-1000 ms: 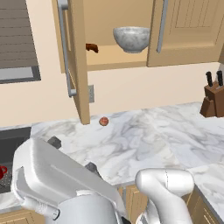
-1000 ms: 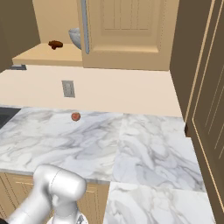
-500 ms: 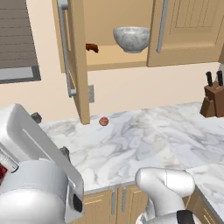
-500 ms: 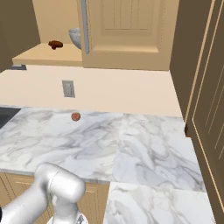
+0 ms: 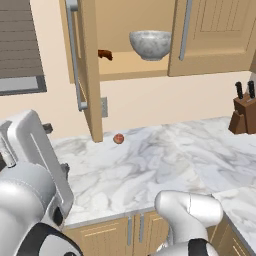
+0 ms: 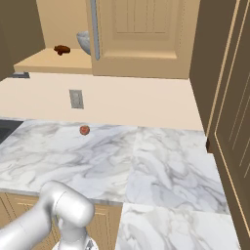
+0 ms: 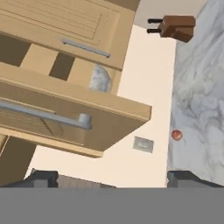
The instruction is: Pick the mug and place it in the sink. Pick the bowl and place it in the open cabinet and then close the cabinet.
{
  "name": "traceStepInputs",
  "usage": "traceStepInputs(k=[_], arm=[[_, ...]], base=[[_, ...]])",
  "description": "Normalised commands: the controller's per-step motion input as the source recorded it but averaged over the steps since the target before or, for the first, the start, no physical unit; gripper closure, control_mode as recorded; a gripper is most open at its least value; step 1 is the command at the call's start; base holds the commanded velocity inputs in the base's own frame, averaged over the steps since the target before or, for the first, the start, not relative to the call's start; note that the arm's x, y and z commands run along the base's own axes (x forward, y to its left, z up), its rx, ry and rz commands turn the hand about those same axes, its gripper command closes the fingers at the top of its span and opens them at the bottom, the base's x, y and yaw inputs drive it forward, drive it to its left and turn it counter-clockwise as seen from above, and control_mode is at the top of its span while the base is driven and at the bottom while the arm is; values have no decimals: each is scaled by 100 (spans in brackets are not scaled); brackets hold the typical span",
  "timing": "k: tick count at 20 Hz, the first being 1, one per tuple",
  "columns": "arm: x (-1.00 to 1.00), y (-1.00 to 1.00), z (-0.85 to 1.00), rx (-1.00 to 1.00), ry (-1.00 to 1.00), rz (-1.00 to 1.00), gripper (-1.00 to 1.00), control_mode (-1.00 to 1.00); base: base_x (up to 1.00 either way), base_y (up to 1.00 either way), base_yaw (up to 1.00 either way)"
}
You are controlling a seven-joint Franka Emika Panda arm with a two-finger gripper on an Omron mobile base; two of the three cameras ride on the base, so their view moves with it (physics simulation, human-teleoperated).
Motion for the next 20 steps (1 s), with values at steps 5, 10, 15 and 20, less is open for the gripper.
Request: traceStepInputs(k=[5, 10, 15, 20], arm=[[55, 0, -36, 5, -4, -12, -100, -100], [55, 0, -6, 0, -4, -12, -100, -100], [29, -3, 0, -1, -3, -15, -100, -100], [12, -1, 0, -1, -7, -15, -100, -100]], base=[[0, 0, 0], [0, 0, 0], [0, 0, 0], [0, 0, 0]])
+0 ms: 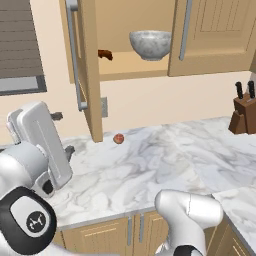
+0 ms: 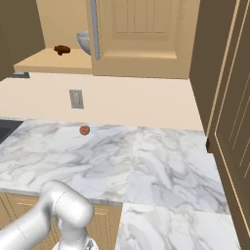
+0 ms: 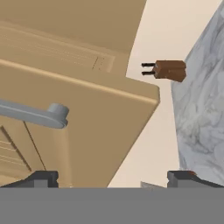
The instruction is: Pick the mug and place it in the sink. Pick the bowl and place it in the open cabinet and then close the cabinet.
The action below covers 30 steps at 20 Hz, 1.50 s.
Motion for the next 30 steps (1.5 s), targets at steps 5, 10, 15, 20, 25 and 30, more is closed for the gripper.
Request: traceStepInputs(k=[5, 10, 15, 20, 25, 30], arm=[[15, 0, 0, -3, -11, -13, -100, -100], [27, -7, 0, 0, -5, -12, -100, -100], [26, -14, -7, 0, -1, -10, -100, -100], [26, -13, -21, 0, 0, -10, -100, -100], [12, -18, -18, 0, -1, -8, -100, -100], [0, -25, -16, 0, -4, -6, -100, -100]], base=[[0, 0, 0], [0, 0, 0], [0, 0, 0], [0, 0, 0], [0, 0, 0], [0, 0, 0]])
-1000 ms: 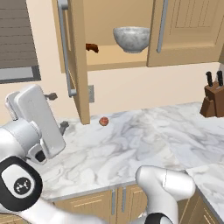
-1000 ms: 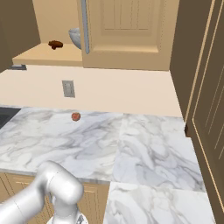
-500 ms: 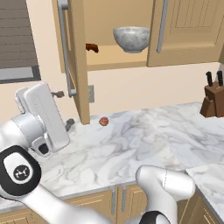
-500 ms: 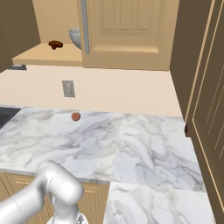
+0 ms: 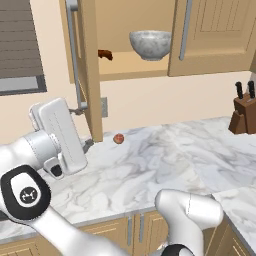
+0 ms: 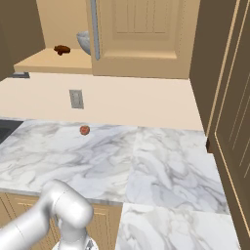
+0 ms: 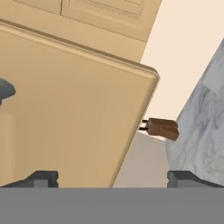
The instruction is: Pick the mug and place it in the sink. Pick the bowl and place it in the open cabinet and then close the cabinet.
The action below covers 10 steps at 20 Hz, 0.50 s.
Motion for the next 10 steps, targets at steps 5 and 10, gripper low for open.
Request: traceStepInputs(k=[5, 10], arm=[[0, -23, -11, 0, -5, -6, -100, -100], [0, -25, -8, 0, -6, -6, -100, -100]], base=[[0, 0, 0], [0, 0, 0]])
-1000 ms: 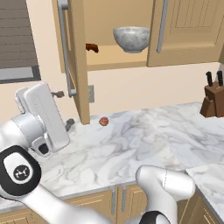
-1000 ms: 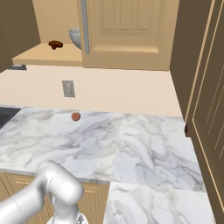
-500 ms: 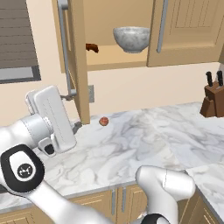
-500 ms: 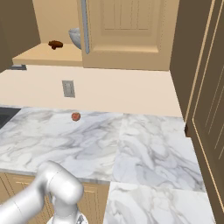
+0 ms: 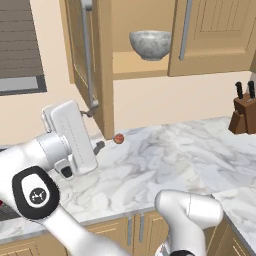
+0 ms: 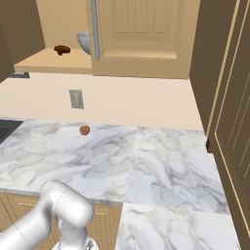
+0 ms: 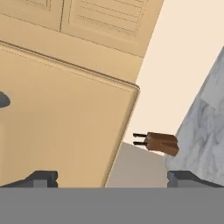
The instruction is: Pick the mug and place it in the sink. Pick the bowl and place it in the open cabinet and then close the cabinet.
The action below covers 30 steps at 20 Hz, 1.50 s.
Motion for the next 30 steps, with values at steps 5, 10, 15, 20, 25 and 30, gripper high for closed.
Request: traceStepInputs(k=[5, 10, 15, 20, 25, 30], arm=[[25, -26, -1, 0, -8, -5, -100, -100], [42, -35, 5, 0, -9, -1, -100, -100], [35, -39, 0, 0, -5, 0, -100, -100], [29, -54, 0, 0, -3, 0, -100, -100], [32, -59, 0, 1, 0, 0, -100, -100], [62, -22, 0, 1, 0, 0, -100, -100]], base=[[0, 0, 0], [0, 0, 0], [0, 0, 0], [0, 0, 0], [0, 0, 0], [0, 0, 0]])
